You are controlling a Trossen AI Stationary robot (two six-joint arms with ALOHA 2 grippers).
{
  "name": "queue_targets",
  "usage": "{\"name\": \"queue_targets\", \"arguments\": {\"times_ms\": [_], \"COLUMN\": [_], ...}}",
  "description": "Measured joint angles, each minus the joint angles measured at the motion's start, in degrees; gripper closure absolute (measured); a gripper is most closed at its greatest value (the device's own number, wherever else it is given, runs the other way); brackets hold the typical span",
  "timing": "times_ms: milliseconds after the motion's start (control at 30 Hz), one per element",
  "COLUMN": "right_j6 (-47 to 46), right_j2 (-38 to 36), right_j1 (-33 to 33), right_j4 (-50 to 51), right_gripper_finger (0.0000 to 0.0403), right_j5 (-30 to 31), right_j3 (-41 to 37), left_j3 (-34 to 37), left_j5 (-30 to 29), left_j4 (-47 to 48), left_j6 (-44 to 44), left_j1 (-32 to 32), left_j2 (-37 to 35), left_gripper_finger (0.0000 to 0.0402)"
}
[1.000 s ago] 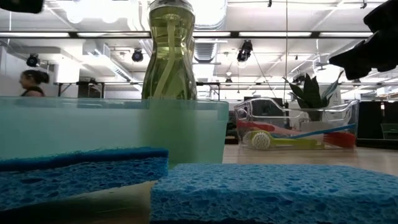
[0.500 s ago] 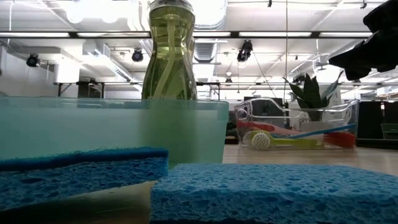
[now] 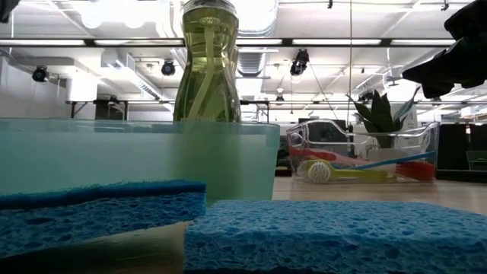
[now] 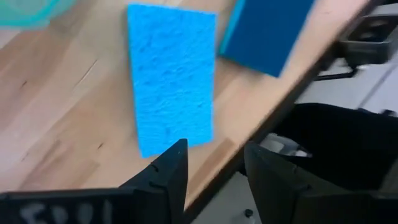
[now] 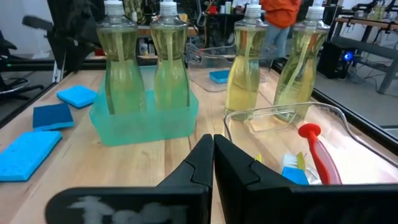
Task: Pick & Place Kitchen Sink Supplies
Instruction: Put the blue sponge into the left transparent bin
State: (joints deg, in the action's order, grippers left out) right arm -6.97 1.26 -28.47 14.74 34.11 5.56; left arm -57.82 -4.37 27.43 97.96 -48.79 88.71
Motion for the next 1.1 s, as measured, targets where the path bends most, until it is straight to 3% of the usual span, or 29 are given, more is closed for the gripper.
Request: {"name": "queue_targets", "arguments": {"times_ms": [333, 633, 867, 1100], "right_j6": [0.0, 0.0, 0.1, 0.1], "right_j2": [0.0, 0.0, 0.1, 0.1], "right_j1": [0.0, 0.0, 0.0, 0.0], "right_j4": [0.0, 0.0, 0.0, 0.0], "right_gripper_finger": [0.0394, 0.0394, 0.0394, 0.0394], "right_j5": [0.0, 0.0, 0.0, 0.0], "right_j3": [0.0, 0.0, 0.0, 0.0], "left_j3": [0.0, 0.0, 0.0, -0.1], "left_j5": [-0.2, 0.7, 2.5, 3.3], "left_j4": [2.1, 1.6, 2.1, 1.5], "left_j6": [2.5, 2.6, 2.6, 1.1], "left_j1": [0.0, 0.0, 0.0, 0.0], "left_j2": [6.2, 8.9, 9.9, 9.9], "left_gripper_finger": [0.017, 0.0174, 0.0229, 0.0359]}}
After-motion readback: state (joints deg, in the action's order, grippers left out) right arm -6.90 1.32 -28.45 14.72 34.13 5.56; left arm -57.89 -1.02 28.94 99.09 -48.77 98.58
